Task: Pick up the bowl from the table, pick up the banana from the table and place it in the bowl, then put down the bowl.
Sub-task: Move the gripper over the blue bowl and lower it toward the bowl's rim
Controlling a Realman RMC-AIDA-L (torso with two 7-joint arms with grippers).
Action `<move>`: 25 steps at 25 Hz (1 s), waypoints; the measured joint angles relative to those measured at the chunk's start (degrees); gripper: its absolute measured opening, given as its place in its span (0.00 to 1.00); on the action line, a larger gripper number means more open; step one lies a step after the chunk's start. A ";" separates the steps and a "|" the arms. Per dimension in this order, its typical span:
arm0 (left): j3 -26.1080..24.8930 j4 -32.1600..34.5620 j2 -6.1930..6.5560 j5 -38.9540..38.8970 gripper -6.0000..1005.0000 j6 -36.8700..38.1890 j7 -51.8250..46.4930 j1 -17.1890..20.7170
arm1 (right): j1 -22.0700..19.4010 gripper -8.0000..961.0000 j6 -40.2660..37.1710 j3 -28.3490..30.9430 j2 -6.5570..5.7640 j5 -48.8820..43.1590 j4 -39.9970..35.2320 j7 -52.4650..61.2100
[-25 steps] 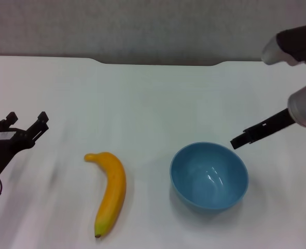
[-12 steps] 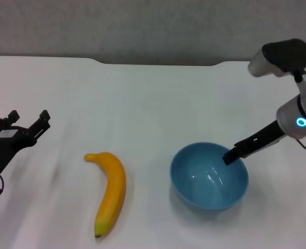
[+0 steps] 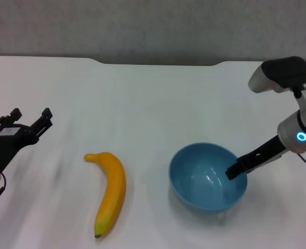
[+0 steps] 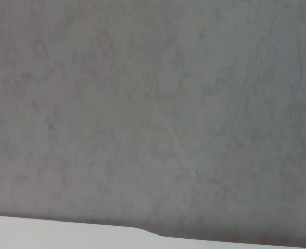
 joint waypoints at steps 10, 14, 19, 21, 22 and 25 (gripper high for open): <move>0.00 -0.10 -0.06 0.00 0.88 -0.02 -0.02 -0.06 | -0.05 0.54 3.63 -0.10 0.19 -0.02 2.66 -0.15; 0.00 -0.17 -0.07 0.00 0.88 -0.03 -0.02 -0.08 | -0.09 0.54 4.96 -0.23 0.38 -0.04 3.50 -0.17; 0.00 -0.26 -0.07 0.00 0.88 -0.03 -0.05 -0.09 | 0.28 0.53 6.34 -0.66 0.45 -0.04 4.91 -0.17; 0.00 -0.30 -0.07 0.00 0.88 -0.03 -0.11 -0.15 | 0.29 0.46 6.86 -1.20 0.54 0.06 4.96 -0.17; 0.00 -0.30 -0.07 0.00 0.88 -0.03 -0.11 -0.17 | 0.23 0.38 7.29 -1.42 0.56 0.25 4.99 -0.17; 0.00 -0.20 -0.07 0.00 0.88 0.00 -0.11 -0.17 | -0.17 0.27 8.51 -2.28 0.59 1.78 5.09 -0.22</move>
